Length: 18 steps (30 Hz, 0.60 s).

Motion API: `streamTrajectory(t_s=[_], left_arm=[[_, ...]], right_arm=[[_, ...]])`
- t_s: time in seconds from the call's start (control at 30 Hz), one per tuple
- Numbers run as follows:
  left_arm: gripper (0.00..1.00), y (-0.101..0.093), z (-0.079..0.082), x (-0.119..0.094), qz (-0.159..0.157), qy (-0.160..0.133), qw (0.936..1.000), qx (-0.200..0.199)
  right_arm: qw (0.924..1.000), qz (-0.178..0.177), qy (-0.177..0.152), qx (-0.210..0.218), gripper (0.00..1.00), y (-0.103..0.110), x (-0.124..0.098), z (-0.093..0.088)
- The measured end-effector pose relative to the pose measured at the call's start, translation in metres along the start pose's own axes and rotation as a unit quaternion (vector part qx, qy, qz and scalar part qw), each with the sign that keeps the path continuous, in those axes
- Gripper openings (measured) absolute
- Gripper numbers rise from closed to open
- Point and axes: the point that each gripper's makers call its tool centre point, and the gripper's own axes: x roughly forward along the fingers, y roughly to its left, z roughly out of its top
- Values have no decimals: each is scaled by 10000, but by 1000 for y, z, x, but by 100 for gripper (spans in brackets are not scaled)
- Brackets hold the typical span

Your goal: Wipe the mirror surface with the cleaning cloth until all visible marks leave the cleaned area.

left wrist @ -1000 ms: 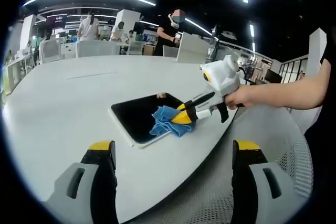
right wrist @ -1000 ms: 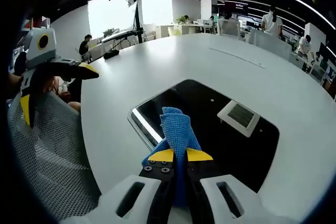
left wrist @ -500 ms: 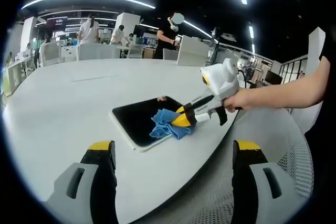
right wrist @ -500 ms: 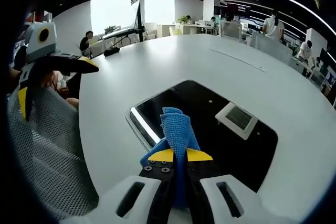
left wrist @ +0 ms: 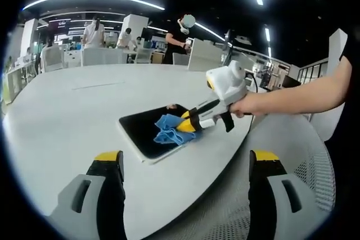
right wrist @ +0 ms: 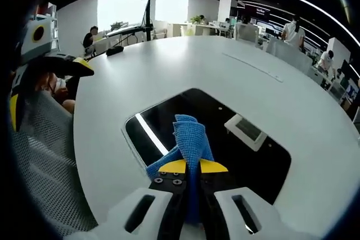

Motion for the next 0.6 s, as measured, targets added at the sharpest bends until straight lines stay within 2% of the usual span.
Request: streamTrajectory(t_s=[0.33, 0.6], left_arm=[[91, 0, 0, 1, -20, 15, 10000, 6], [91, 2, 3, -1, 61, -91, 9999, 9]], right_arm=[[9999, -118, -15, 60, 0, -16, 10, 7], [9995, -257, 130, -146, 0, -29, 19, 15]])
